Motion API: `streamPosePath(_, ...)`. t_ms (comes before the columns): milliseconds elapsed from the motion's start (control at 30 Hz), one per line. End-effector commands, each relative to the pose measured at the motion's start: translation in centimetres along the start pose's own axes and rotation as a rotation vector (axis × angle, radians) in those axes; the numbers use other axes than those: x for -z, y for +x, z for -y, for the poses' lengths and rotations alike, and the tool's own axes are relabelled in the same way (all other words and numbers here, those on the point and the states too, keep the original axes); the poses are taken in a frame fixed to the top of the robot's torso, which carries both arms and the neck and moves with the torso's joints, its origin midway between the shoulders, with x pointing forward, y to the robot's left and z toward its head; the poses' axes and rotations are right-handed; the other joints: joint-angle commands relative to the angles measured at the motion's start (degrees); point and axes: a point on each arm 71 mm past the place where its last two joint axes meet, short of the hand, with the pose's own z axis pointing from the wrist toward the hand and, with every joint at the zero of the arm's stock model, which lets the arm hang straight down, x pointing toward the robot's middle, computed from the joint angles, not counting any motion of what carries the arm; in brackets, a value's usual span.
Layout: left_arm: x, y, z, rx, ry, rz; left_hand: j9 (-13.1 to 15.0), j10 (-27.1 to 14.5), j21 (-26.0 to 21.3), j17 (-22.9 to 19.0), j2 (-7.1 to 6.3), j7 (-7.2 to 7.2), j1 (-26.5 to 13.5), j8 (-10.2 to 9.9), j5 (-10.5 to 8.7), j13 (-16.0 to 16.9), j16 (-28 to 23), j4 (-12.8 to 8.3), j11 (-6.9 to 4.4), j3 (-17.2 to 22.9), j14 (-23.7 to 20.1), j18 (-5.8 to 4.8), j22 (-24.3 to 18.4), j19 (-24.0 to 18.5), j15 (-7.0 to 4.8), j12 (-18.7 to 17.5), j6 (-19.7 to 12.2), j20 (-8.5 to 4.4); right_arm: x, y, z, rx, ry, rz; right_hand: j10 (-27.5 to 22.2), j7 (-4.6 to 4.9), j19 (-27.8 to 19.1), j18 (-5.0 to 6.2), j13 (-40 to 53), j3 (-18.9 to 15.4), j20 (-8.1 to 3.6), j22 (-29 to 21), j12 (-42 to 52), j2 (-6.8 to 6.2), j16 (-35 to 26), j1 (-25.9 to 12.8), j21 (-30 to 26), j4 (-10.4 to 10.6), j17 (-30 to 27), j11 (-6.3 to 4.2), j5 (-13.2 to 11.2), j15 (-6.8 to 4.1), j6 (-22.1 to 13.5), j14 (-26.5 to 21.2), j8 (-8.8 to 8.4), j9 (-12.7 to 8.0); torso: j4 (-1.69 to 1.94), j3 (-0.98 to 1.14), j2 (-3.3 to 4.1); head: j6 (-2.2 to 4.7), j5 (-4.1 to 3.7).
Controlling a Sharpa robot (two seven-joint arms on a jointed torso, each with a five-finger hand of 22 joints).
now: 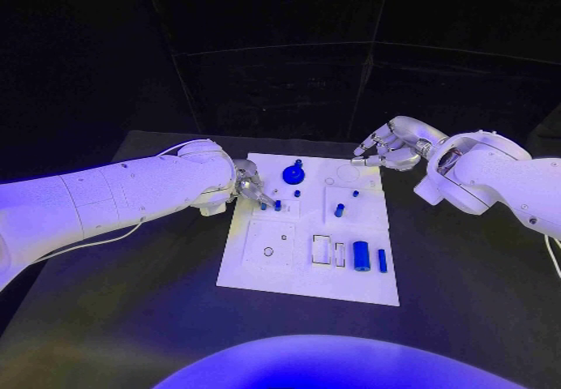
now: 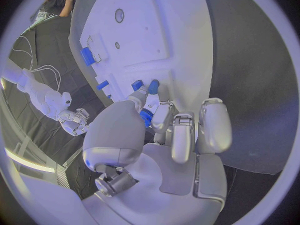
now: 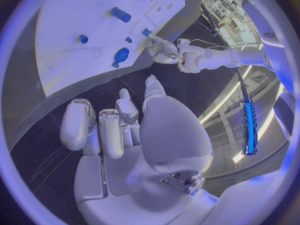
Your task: Assemble the parts on the task board
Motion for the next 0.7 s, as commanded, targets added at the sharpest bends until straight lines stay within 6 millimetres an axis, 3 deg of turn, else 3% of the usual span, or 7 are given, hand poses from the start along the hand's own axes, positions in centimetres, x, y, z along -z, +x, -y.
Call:
streamPosePath(33, 0.0, -0.1, 0.0, -0.002, -0.003, 0.009, 0.08, 0.53, 0.33, 15.1, 0.0, 0.07, -0.66, 0.42, 0.32, 0.07, 0.18, 0.12, 0.02, -0.6, 5.85, -0.27, 0.07, 0.38, -0.43, 0.35, 0.16, 0.0, 0.0, 0.0, -0.1, -0.001, -0.007, -0.003, -0.2, 0.09, -0.09, 0.39, -0.08, -0.13, -0.22, -0.05, 0.09, 0.4, -0.39, 0.2, -0.21, 0.1, 3.04, 0.12, 0.38, -0.36, -0.4, 3.42, 0.25, -0.04, 0.0, -0.01, -0.05, 0.03, -0.06)
streamPosePath(267, 0.3, -0.4, -0.2, 0.052, 0.019, 0.045, 0.05, -0.21, -0.44, 15.1, -0.6, 0.15, -1.68, 0.6, 0.33, -1.3, 0.18, 1.38, 0.06, -3.44, 5.85, -0.06, -0.76, -0.06, -0.46, -0.59, -0.44, -0.03, -0.1, 0.0, -0.1, -0.001, -0.007, -0.004, -0.2, 0.09, -0.09, 0.39, -0.08, -0.13, -0.22, -0.05, 0.09, 0.4, -0.39, 0.2, -0.21, 0.1, 3.04, 0.12, 0.38, -0.36, -0.4, 3.42, 0.25, -0.04, 0.01, -0.06, -0.05, 0.21, -0.12)
streamPosePath(333, 0.5, -0.7, -0.3, 0.111, 0.049, 0.076, -0.16, -3.53, -4.62, 14.53, -0.24, 0.75, -1.17, 0.13, 0.38, -6.72, -0.11, 2.05, 0.63, -4.8, 5.69, 1.05, -5.61, -2.79, -0.08, -4.58, -2.35, 0.15, -0.1, 0.0, -0.1, -0.001, -0.006, -0.003, -0.2, 0.09, -0.09, 0.39, -0.08, -0.13, -0.22, -0.05, 0.09, 0.4, -0.39, 0.2, -0.21, 0.1, 3.04, 0.12, 0.38, -0.36, -0.4, 3.42, 0.25, -0.04, 0.02, -0.05, -0.06, 0.22, -0.15)
streamPosePath(433, 0.8, -1.2, -0.5, 0.194, 0.094, 0.121, -0.17, -9.03, -11.97, 9.99, 1.01, 1.76, 0.18, 0.2, 0.37, -15.07, -2.71, 3.67, 1.67, -6.4, 4.33, 2.6, -13.5, -7.38, 0.46, -10.75, -4.94, 1.03, -0.1, 0.0, -0.1, -0.001, -0.004, -0.002, -0.18, 0.09, -0.06, 0.37, -0.05, -0.24, -0.22, 0.02, 0.14, 0.52, -0.38, 0.09, -0.18, 0.23, 3.08, 0.13, 0.4, -0.36, -0.42, 3.43, 0.26, -0.04, 0.06, -0.01, -0.09, 0.32, -0.25)
streamPosePath(467, 0.8, -1.3, -0.5, 0.212, 0.103, 0.13, -0.32, -12.11, -15.95, 6.41, 1.46, 2.29, 0.94, -0.02, 0.61, -19.46, -4.96, 4.31, 2.16, -6.94, 3.15, 3.57, -17.67, -9.71, 0.98, -14.01, -6.47, 1.22, -0.1, 0.0, -0.1, -0.001, -0.004, -0.002, -0.18, 0.09, -0.06, 0.37, -0.05, -0.24, -0.22, 0.03, 0.14, 0.53, -0.38, 0.09, -0.17, 0.23, 3.08, 0.13, 0.41, -0.36, -0.42, 3.43, 0.26, -0.04, 0.05, -0.03, -0.08, 0.33, -0.25)
streamPosePath(600, 1.2, -1.9, -0.6, 0.302, 0.179, 0.173, -0.96, -17.08, -23.42, 0.19, 1.3, 3.71, 3.14, -0.52, 0.52, -25.35, -9.34, 5.8, 3.29, -9.05, 0.92, 4.94, -25.0, -13.5, 2.05, -18.01, -9.88, 2.17, -0.1, 0.0, -0.1, -0.001, -0.001, -0.001, -0.18, 0.09, -0.06, 0.37, -0.05, -0.24, -0.22, 0.03, 0.14, 0.53, -0.38, 0.09, -0.17, 0.23, 3.08, 0.13, 0.41, -0.36, -0.42, 3.43, 0.26, -0.04, 0.02, -0.09, -0.06, 0.32, -0.36)
streamPosePath(700, 1.3, -2.2, -0.4, 0.333, 0.223, 0.198, -1.38, -18.63, -27.99, -4.29, 1.63, 4.38, 4.27, -0.77, 0.62, -26.01, -12.68, 6.25, 3.84, -9.71, -0.93, 5.72, -29.39, -15.97, 2.66, -18.62, -11.21, 2.65, -0.2, 0.0, -0.1, -0.001, 0.0, -0.001, -0.18, 0.09, -0.06, 0.37, -0.05, -0.24, -0.22, 0.03, 0.14, 0.53, -0.38, 0.09, -0.17, 0.23, 3.08, 0.13, 0.41, -0.36, -0.42, 3.43, 0.26, -0.04, -0.03, -0.03, -0.07, 0.67, -0.59)
